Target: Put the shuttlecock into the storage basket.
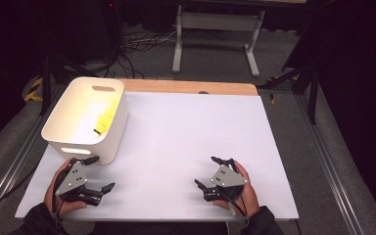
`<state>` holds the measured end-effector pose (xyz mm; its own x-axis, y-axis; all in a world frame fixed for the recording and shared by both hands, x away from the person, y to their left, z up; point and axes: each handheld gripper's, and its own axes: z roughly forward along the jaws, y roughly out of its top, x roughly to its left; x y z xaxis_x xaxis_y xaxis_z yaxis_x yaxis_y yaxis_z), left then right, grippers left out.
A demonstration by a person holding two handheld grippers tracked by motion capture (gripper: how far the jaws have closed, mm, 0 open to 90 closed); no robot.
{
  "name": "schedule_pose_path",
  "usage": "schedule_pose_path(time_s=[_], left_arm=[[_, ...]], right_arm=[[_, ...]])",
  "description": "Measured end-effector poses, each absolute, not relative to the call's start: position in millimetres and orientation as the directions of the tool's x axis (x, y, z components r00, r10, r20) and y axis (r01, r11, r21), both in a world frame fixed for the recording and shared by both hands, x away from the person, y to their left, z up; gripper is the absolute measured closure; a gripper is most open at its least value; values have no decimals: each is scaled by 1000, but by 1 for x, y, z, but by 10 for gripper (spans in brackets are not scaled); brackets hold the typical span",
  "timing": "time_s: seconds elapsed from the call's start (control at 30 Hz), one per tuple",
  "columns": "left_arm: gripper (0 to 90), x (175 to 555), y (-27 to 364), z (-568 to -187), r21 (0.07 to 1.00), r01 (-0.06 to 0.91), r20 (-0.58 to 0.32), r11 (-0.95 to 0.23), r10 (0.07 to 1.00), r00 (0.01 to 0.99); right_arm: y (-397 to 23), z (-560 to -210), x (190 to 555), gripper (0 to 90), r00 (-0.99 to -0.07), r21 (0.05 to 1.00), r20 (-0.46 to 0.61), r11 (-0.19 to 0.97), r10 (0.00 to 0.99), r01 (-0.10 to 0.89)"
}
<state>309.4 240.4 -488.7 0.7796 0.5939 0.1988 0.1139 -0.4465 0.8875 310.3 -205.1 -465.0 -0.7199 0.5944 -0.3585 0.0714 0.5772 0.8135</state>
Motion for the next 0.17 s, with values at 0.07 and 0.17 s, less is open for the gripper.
schedule_pose_path(time_s=[0.07, 0.17], left_arm=[[31, 310, 240, -488, 885, 112, 204, -452, 592, 779], [32, 310, 238, -489, 885, 118, 197, -450, 594, 780]], right_arm=[[-205, -465, 310, 135, -720, 813, -358, 578, 595, 73], [-205, -465, 310, 134, -721, 814, -357, 577, 594, 72]])
